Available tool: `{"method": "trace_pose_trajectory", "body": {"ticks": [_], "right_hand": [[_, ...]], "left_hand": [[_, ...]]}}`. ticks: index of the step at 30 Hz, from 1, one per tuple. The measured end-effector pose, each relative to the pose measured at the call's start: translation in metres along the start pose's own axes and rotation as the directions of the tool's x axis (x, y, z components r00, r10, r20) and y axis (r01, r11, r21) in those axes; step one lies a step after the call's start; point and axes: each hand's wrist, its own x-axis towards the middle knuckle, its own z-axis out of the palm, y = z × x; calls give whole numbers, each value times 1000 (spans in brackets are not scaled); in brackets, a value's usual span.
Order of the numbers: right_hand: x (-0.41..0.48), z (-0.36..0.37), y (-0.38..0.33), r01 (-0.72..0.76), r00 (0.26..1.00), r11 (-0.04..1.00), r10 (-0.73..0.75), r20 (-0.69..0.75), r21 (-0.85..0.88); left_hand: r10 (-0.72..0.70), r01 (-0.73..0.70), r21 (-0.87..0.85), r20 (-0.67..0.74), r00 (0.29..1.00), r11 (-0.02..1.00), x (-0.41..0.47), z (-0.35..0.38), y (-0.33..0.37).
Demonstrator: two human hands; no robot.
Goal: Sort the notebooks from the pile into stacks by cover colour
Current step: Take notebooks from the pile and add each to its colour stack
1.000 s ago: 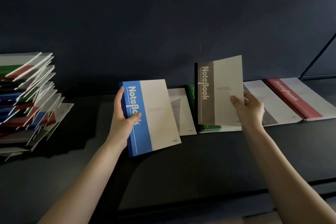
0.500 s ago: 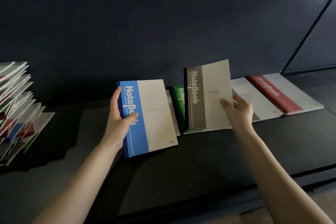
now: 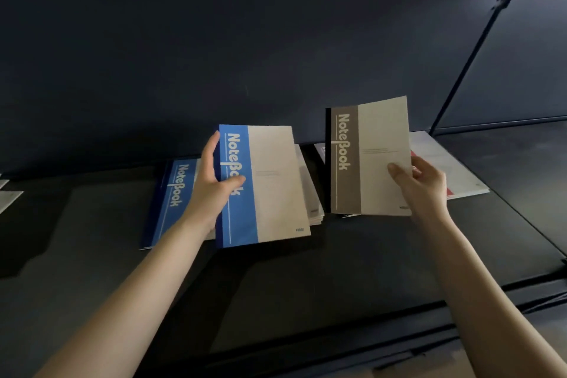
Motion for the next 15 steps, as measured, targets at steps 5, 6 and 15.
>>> {"method": "trace_pose_trajectory", "body": {"ticks": [5,6,15], "right_hand": [[18,-12,4,18,996,1000,-18,85,-6],[20,-8,2,28,994,1000,-28,105,-1],[12,66,-12,78,936,995,-93,340,58]], "left_hand": [[24,-22,39,-53,998,999,7,9,4],[24,-21,61,-48,999,998,6,10,3],[-20,57,155,-227,974,986,7,-60,1]]}}
